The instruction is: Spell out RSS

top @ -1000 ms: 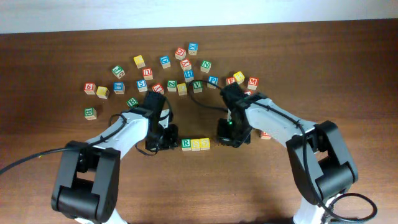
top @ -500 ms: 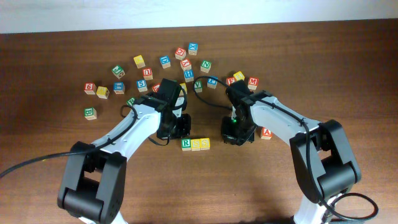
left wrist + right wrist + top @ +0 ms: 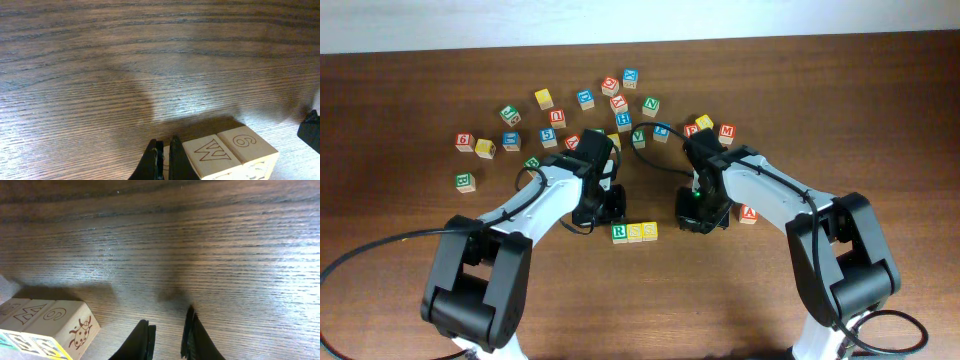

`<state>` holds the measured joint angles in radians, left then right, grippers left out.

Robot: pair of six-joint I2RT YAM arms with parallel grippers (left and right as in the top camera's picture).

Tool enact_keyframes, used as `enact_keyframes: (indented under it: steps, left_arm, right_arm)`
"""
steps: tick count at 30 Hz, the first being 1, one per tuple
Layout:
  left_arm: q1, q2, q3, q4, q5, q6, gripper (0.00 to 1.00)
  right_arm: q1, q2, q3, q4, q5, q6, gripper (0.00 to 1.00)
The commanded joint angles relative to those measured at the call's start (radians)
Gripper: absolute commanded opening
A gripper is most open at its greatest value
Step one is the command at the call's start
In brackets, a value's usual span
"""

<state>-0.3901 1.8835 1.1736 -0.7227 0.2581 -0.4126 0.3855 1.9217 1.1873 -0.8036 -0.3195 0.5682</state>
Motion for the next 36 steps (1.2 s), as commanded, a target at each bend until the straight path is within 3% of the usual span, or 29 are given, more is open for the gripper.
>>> enact_keyframes:
  steps: [1,8,11,13,17,22,36]
  left_arm:
    - [0.000,0.007,0.005,-0.001,0.045,-0.009,0.00]
    - [0.043,0.007,0.063,-0.023,-0.014,-0.005,0.00]
    - [0.165,0.007,0.154,-0.228,-0.012,-0.005,0.00]
    - [0.137,0.007,0.097,-0.336,-0.010,0.017,0.00]
    - [0.032,0.009,-0.038,-0.204,0.027,-0.044,0.00]
    - [0.030,0.009,-0.040,-0.117,0.042,-0.042,0.00]
    - [0.030,0.009,-0.040,-0.063,0.079,-0.042,0.00]
  right_arm:
    - [-0.009,0.016,-0.005,0.014,0.043,-0.010,0.15]
    - [-0.004,0.016,-0.005,0.014,0.040,-0.010,0.15]
    - [0.001,0.016,-0.005,0.009,0.040,-0.010,0.15]
    - [0.032,0.016,-0.010,0.016,0.041,-0.010,0.15]
    - [0.087,0.016,-0.010,0.060,0.040,-0.009,0.15]
    - [0.107,0.016,-0.010,0.076,-0.007,0.016,0.15]
    - [0.107,0.016,-0.010,0.094,-0.044,0.017,0.15]
